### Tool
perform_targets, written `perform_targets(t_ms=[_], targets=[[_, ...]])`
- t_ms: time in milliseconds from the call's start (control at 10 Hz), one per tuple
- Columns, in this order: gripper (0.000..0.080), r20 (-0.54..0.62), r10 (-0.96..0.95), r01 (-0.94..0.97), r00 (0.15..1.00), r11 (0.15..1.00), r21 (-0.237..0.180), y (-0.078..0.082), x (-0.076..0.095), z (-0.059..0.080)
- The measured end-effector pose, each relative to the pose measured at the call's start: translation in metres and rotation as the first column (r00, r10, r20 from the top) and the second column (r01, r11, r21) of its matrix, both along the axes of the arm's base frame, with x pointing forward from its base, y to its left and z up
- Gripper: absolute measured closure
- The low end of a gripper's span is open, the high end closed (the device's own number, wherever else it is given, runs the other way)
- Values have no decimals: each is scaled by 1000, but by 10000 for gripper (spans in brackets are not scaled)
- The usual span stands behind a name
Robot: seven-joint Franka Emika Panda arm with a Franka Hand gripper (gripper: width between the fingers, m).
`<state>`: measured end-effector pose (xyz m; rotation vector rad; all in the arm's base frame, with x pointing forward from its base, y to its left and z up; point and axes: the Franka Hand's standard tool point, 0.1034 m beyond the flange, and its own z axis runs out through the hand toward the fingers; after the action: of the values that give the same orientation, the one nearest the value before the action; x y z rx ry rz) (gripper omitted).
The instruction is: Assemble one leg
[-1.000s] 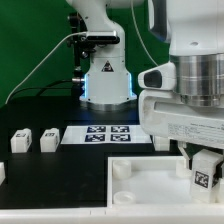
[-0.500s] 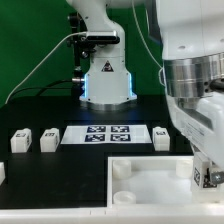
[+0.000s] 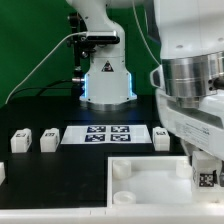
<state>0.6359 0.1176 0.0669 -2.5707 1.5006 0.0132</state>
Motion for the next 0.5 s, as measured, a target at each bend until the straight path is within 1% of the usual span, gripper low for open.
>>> perform_targets(t_ms=[100,300,500], targets=[[185,28,200,-199,979,980,-23,1,0,0],[152,52,388,-386,920,921,-49,0,0,-1],[152,68,556,-551,829,831,-75,-1,0,-1]])
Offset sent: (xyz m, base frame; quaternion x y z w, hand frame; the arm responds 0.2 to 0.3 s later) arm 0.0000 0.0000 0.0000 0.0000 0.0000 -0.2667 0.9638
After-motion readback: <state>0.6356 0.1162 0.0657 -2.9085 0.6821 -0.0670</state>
